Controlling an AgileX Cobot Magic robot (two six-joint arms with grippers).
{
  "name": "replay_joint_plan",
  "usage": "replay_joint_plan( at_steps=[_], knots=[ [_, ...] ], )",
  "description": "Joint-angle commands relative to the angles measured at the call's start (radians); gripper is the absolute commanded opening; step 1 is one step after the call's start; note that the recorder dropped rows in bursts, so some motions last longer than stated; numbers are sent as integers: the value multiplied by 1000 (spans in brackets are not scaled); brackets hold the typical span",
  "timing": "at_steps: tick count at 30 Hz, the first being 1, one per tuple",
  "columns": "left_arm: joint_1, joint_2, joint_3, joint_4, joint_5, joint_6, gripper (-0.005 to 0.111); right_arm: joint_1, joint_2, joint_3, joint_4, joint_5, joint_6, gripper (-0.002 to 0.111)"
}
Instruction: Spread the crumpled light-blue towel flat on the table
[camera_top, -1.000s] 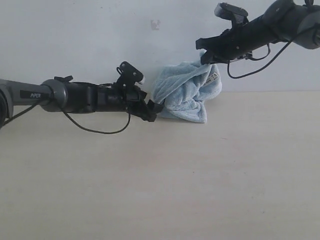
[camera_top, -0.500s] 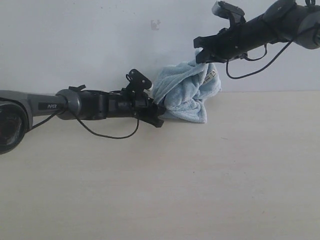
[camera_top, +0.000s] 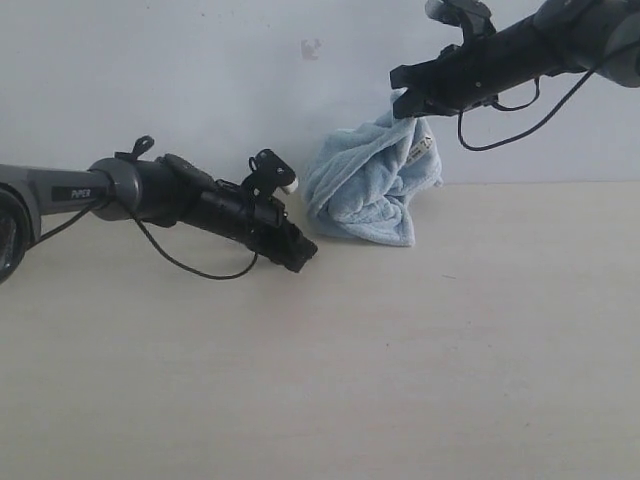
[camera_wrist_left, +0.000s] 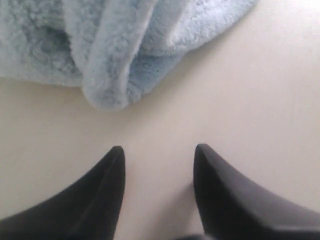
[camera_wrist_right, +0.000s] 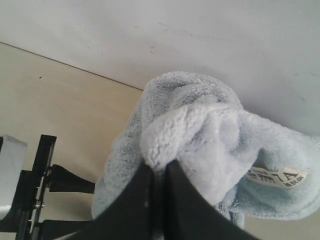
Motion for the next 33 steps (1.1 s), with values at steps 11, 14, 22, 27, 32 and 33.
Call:
replay_joint_plan(
  at_steps=[11,14,22,27,32,33],
  knots=[
    [83,-36,-8,-386,127,212,42,-6,-16,-3,9,21,-10,0],
    [82,-14,-8,-364,134,215,42,-6,-16,-3,9,21,-10,0],
    [66,11,-8,-540,71,383,42,-6,-16,-3,9,21,-10,0],
    [52,20,-10,-587,60,464,42,-6,-16,-3,9,17,-12,0],
    [7,20,-10,-595,-39,530,40,-6,-16,-3,9,15,-12,0],
    [4,20,-10,-595,-64,532,36,-6,-16,-3,9,15,-12,0]
  ],
)
